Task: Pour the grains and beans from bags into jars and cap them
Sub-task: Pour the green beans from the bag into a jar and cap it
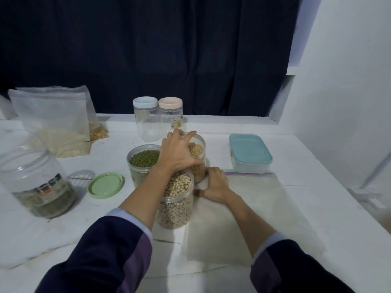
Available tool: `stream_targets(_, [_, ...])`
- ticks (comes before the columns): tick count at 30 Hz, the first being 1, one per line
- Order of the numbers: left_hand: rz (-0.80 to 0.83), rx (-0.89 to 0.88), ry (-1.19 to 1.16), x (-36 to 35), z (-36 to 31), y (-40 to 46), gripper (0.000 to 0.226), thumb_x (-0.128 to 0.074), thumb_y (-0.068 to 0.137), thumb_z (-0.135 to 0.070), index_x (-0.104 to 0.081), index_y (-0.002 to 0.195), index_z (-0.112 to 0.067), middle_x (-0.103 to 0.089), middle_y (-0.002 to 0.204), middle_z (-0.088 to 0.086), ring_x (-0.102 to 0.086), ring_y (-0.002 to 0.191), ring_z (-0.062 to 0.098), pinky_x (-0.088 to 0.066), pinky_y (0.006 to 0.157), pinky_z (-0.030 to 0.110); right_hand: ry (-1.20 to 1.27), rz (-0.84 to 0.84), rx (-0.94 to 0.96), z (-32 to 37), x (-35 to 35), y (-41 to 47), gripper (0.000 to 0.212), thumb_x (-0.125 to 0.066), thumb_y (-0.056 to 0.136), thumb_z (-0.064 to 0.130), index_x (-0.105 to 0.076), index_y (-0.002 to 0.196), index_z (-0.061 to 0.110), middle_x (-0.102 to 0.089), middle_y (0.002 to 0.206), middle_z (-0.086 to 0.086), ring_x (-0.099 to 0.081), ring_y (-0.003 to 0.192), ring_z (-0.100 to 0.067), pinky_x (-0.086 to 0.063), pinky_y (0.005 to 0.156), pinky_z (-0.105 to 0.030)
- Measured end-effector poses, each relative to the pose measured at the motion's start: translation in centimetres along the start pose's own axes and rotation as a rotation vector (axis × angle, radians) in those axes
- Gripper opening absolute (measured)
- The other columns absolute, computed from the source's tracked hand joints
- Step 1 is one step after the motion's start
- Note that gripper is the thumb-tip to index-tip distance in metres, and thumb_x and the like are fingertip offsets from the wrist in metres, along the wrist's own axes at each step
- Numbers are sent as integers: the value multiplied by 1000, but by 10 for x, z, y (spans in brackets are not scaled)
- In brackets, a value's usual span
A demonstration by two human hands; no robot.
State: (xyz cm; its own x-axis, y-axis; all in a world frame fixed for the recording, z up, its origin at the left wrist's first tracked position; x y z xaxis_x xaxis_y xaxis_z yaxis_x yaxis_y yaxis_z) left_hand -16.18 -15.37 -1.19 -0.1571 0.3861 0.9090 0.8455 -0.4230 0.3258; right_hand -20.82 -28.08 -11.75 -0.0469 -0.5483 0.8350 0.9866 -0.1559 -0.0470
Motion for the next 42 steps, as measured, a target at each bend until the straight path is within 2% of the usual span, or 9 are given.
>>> stream_targets(3, [109, 9, 44, -7, 0, 1, 97, -74, 65, -60, -31, 146, -29, -34, 143, 14, -35, 128, 33, -30, 105, 44, 224, -14, -67, -2, 7, 1, 90, -81, 69, 34, -34, 141, 6, -37, 138, -13, -34, 130, -29, -34, 108, -39])
stream_targets(10, [349, 101, -40, -8, 6, 4, 90, -42, 81, -75, -18, 151, -24, -6, 159, 13, -3, 147, 31, 0, 117, 50, 372, -355, -99, 32, 62, 20, 44, -47, 85, -6, -48, 129, -1, -50, 132, -18, -48, 122, -31, -37, 99, -32])
stream_targets(16, [33, 101, -532, 74, 41, 6, 49, -41, 98, -45, -52, 131, -10, -52, 137, 8, -47, 125, 21, -35, 98, 29, 381, -485, 105, 130, 97, 34, 31, -45, 86, -5, -56, 115, 1, -55, 122, -16, -53, 111, -29, -43, 92, -35])
stream_targets(22, [-101, 216, -396, 146, 158, -9, 38, -52, 96, -34, -59, 120, -6, -61, 120, 7, -56, 110, 22, -42, 86, 28, 267, -282, 260, 250, 42, 53, 39, -58, 87, 3, -44, 123, 0, -46, 128, -16, -49, 115, -29, -41, 89, -31])
stream_targets(27, [-109, 255, -459, 191, 253, -49, 35, -53, 96, -32, -60, 117, -6, -58, 114, 1, -52, 106, 15, -37, 88, 24, -173, 158, 270, 300, -62, 56, 55, -66, 88, 26, -41, 133, 9, -34, 138, -15, -34, 127, -35, -37, 102, -42])
stream_targets(33, [185, 247, -744, 174, 319, -90, 37, -46, 97, -41, -62, 115, -13, -66, 113, 0, -61, 100, 15, -47, 86, 29, -473, 468, 122, 273, -157, 51, 89, -68, 80, 52, -14, 149, 34, -15, 151, -12, -18, 138, -41, -27, 110, -54])
stream_targets(36, [344, 219, -988, 143, 325, -100, 41, -42, 98, -37, -62, 118, -7, -68, 113, 6, -65, 102, 21, -48, 93, 37, -348, 359, 86, 281, -155, 53, 74, -71, 79, 43, -33, 141, 35, -25, 138, -12, -22, 132, -40, -30, 108, -51])
stream_targets(38, [395, 246, -1221, 128, 322, -106, 43, -38, 100, -32, -61, 115, 1, -67, 110, 14, -65, 97, 24, -48, 91, 36, -102, 106, 15, 292, -139, 54, 67, -70, 81, 40, -39, 139, 29, -26, 137, -15, -26, 130, -40, -29, 109, -46])
stream_targets(42, [262, 327, -1416, 117, 316, -107, 64, -27, 98, -51, -63, 101, 2, -72, 80, 15, -67, 73, 25, -50, 73, 33, 976, -435, -157, 316, -100, 40, 65, -72, 81, 43, -29, 122, 19, -30, 135, -11, -44, 122, -28, -43, 102, -42])
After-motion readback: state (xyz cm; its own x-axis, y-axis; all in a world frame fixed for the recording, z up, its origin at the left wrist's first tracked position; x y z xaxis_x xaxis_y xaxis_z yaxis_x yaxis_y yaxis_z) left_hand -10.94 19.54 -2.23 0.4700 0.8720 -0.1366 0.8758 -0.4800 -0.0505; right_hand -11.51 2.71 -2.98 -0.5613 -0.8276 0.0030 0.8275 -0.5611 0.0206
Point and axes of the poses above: each hand's wrist, its own y-axis towards the middle knuckle, its own x-axis out of the back of the hand, z = x × y, the point moved 4 cm from there along y, towards the middle knuckle
